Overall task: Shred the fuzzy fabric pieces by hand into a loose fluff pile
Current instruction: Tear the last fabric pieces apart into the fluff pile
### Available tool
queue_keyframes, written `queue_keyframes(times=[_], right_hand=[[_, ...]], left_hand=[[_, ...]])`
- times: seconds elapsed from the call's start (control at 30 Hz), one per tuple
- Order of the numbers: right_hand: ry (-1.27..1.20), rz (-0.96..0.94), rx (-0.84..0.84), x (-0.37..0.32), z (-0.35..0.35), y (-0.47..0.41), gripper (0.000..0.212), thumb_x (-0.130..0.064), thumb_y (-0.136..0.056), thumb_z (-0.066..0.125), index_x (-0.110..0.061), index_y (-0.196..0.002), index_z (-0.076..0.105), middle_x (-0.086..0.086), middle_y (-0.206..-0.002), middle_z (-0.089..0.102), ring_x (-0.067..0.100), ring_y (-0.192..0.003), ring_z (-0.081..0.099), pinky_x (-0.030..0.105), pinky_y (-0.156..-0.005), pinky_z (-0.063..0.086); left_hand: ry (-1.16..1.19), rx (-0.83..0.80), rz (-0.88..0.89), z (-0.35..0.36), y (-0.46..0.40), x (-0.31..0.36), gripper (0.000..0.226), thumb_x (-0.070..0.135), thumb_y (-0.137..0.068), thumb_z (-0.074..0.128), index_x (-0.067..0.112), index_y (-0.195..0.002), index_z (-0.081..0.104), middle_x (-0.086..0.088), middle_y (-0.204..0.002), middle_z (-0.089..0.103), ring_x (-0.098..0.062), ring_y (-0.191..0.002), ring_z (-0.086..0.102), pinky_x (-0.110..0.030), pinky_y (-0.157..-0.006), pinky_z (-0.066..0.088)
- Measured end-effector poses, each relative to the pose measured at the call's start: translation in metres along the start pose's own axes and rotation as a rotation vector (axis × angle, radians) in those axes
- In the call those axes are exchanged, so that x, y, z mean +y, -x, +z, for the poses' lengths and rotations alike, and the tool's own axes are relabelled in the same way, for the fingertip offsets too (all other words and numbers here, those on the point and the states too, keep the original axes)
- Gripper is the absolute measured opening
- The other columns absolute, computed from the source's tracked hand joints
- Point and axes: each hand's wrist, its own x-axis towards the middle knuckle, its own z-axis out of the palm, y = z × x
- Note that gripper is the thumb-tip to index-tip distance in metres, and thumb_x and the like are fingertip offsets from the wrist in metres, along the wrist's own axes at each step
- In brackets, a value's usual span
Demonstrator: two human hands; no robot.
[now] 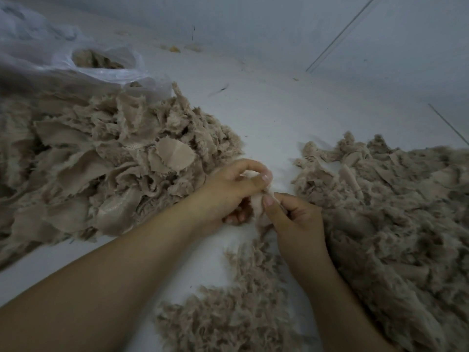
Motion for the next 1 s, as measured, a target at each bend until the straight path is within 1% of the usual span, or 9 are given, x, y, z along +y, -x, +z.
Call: queue_keyframes(times=[0.17, 0.27, 0.4, 0.43, 0.57, 0.7, 0.83, 0.9, 1.0], right_hand=[[0.010, 0.019, 0.011, 0.001, -0.001, 0.001, 0.034, -0.013, -0.097, 0.060, 0.005, -0.068, 0.064, 0.027, -0.063, 0.058, 0.030, -0.055, 0.053, 0.043, -0.054, 0.046], [-0.040, 0.070, 0.145, 0.001, -0.001, 0.000, 0.043, -0.014, -0.100, 0.056, -0.008, -0.057, 0.057, 0.003, -0.050, 0.046, 0.010, -0.050, 0.042, 0.024, -0.050, 0.036], [-0.040, 0.099, 0.220, -0.001, 0.000, -0.001, 0.052, -0.021, -0.102, 0.052, -0.021, -0.052, 0.040, -0.007, -0.054, 0.033, 0.010, -0.054, 0.033, 0.026, -0.053, 0.030], [-0.034, 0.102, 0.223, -0.001, 0.000, -0.002, 0.053, -0.021, -0.102, 0.051, -0.023, -0.051, 0.037, -0.009, -0.054, 0.032, 0.010, -0.054, 0.032, 0.026, -0.054, 0.031], [-0.049, 0.103, 0.210, -0.004, 0.000, -0.001, 0.050, -0.021, -0.102, 0.051, -0.015, -0.056, 0.033, -0.003, -0.054, 0.028, 0.008, -0.052, 0.028, 0.023, -0.050, 0.027], [-0.092, 0.125, 0.235, -0.004, 0.000, 0.000, 0.052, -0.023, -0.103, 0.051, 0.008, -0.062, 0.040, 0.018, -0.057, 0.031, 0.019, -0.056, 0.032, 0.030, -0.055, 0.029], [-0.119, 0.135, 0.216, -0.004, -0.001, 0.000, 0.053, -0.026, -0.103, 0.050, 0.011, -0.066, 0.040, 0.012, -0.061, 0.032, 0.022, -0.058, 0.026, 0.033, -0.055, 0.026], [-0.091, 0.111, 0.191, -0.005, 0.000, 0.001, 0.052, -0.025, -0.103, 0.050, 0.004, -0.062, 0.035, 0.011, -0.059, 0.029, 0.019, -0.055, 0.026, 0.028, -0.053, 0.025], [-0.054, 0.079, 0.186, -0.005, 0.000, 0.001, 0.049, -0.020, -0.103, 0.050, -0.014, -0.057, 0.034, 0.001, -0.054, 0.029, 0.010, -0.050, 0.028, 0.022, -0.048, 0.025]], left_hand=[[0.138, 0.195, 0.120, -0.003, -0.005, -0.002, 0.025, 0.009, -0.099, 0.052, 0.004, -0.075, 0.057, -0.003, -0.049, 0.043, -0.012, -0.035, 0.035, -0.012, -0.035, 0.024], [0.116, 0.248, 0.170, -0.015, -0.006, -0.001, 0.025, 0.008, -0.098, 0.053, 0.003, -0.074, 0.059, -0.005, -0.050, 0.047, -0.015, -0.034, 0.039, -0.015, -0.033, 0.025], [-0.273, -0.388, -0.075, -0.024, 0.007, 0.016, 0.032, 0.036, -0.085, 0.071, 0.004, -0.088, 0.073, -0.018, -0.065, 0.068, -0.022, -0.040, 0.059, -0.020, -0.037, 0.041], [-0.369, -0.429, -0.110, -0.020, 0.009, 0.018, 0.035, 0.040, -0.083, 0.074, 0.006, -0.091, 0.073, -0.018, -0.068, 0.069, -0.023, -0.042, 0.061, -0.023, -0.039, 0.044], [-0.458, -0.185, -0.070, -0.003, 0.007, 0.008, 0.029, 0.034, -0.080, 0.079, 0.009, -0.090, 0.067, -0.002, -0.054, 0.065, -0.018, -0.038, 0.054, -0.024, -0.038, 0.043], [-0.444, -0.251, -0.066, -0.007, 0.009, 0.006, 0.014, 0.020, -0.086, 0.074, 0.011, -0.075, 0.074, -0.013, -0.056, 0.061, -0.028, -0.046, 0.051, -0.022, -0.039, 0.040], [-0.369, -0.169, -0.082, -0.008, 0.005, 0.007, 0.018, 0.028, -0.079, 0.081, 0.018, -0.074, 0.067, -0.007, -0.051, 0.058, -0.022, -0.035, 0.048, -0.024, -0.040, 0.038], [-0.295, -0.142, -0.075, -0.006, 0.004, 0.006, 0.031, 0.038, -0.069, 0.083, 0.018, -0.084, 0.064, -0.014, -0.060, 0.064, -0.020, -0.034, 0.049, -0.025, -0.040, 0.039], [-0.321, -0.191, -0.033, -0.003, 0.006, 0.004, 0.015, 0.027, -0.077, 0.080, 0.018, -0.071, 0.070, -0.007, -0.054, 0.061, -0.015, -0.038, 0.052, -0.022, -0.040, 0.043]])
